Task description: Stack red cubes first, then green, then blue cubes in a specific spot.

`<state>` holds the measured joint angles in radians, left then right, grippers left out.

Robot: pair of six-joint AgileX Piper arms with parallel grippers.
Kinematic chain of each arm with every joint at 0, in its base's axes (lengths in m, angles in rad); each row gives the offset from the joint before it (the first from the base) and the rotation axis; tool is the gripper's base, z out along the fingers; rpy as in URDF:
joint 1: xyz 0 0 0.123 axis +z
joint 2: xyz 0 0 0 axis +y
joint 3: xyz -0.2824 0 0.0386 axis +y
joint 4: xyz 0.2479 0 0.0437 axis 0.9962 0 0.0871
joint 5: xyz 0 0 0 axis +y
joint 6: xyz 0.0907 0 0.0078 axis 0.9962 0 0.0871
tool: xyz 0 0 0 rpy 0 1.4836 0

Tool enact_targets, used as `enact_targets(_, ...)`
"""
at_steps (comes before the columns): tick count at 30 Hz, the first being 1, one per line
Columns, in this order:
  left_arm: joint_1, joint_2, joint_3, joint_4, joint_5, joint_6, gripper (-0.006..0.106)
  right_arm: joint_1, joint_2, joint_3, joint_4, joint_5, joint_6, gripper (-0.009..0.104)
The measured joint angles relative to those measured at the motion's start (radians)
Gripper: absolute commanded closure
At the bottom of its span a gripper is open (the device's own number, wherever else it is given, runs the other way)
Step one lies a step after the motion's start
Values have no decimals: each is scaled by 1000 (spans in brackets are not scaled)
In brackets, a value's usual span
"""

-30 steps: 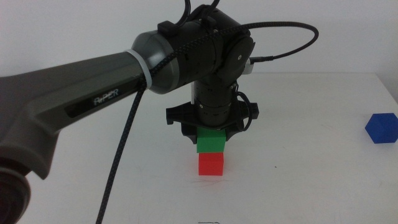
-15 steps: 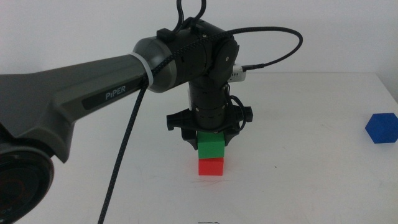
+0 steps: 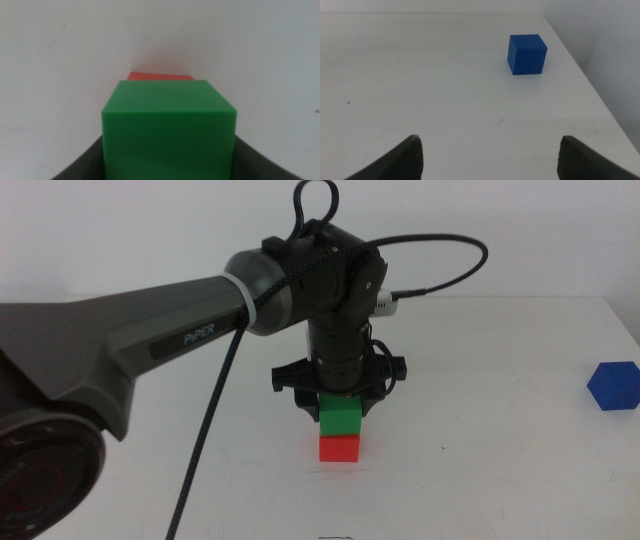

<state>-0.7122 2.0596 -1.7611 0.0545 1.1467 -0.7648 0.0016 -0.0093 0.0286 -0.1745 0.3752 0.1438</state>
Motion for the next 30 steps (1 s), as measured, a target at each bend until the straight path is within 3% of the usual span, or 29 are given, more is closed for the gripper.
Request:
enact_targets(17, 0, 10, -1, -30, 4, 51, 90, 0, 0, 0, -1, 0, 0, 15)
enact_targets(21, 0, 10, -1, -31, 4, 60, 75, 0, 0, 0, -1, 0, 0, 15)
enact_targets(30, 0, 11, -1, -30, 4, 87, 22, 0, 0, 0, -1, 0, 0, 15)
